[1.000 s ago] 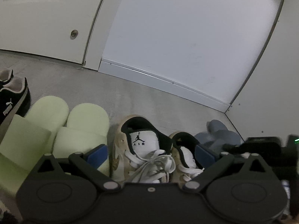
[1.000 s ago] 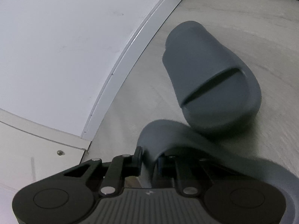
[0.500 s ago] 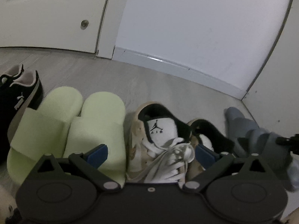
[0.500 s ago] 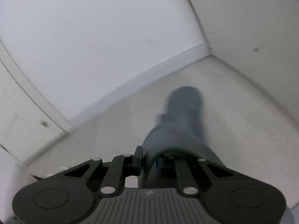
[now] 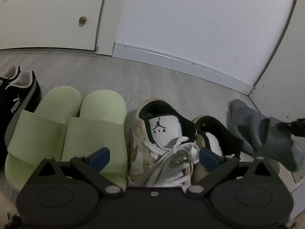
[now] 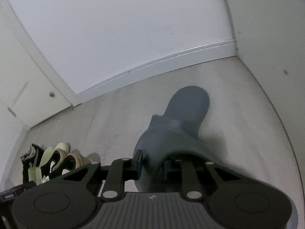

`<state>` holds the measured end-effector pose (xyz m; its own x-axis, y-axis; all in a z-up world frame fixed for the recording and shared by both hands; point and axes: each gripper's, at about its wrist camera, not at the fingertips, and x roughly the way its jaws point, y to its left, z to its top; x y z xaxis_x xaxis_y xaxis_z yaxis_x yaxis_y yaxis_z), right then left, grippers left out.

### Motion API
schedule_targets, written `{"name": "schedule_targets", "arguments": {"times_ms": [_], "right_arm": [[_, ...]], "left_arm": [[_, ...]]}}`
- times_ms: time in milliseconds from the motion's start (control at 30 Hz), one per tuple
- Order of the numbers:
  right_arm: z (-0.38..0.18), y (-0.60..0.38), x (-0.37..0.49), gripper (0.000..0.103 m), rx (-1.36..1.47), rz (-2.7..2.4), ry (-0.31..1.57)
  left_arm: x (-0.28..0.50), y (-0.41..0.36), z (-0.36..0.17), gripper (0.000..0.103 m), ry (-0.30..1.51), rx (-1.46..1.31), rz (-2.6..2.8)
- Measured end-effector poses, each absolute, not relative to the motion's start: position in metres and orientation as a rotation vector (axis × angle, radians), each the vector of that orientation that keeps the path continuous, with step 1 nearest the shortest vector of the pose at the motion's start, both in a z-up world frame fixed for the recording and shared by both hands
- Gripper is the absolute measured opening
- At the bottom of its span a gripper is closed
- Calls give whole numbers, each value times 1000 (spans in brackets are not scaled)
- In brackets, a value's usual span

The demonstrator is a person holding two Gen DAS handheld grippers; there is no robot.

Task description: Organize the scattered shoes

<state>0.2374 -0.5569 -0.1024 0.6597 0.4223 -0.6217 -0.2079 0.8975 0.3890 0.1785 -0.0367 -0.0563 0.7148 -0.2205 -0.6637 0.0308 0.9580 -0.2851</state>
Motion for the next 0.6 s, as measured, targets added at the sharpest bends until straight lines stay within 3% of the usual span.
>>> {"name": "schedule_targets", "arguments": {"times_ms": [233,433,600], "right_arm": [[-105,-537,267,24,285,408,774],[-98,-519,255,23,62,522,907],[-108,-513,254,23,58,583,974]], "left_arm": [[179,-31,-56,101,761,-293,-139],[180,-32,-54,101,760,-319,-157],[180,-33,-54,101,762,-314,-160]]}}
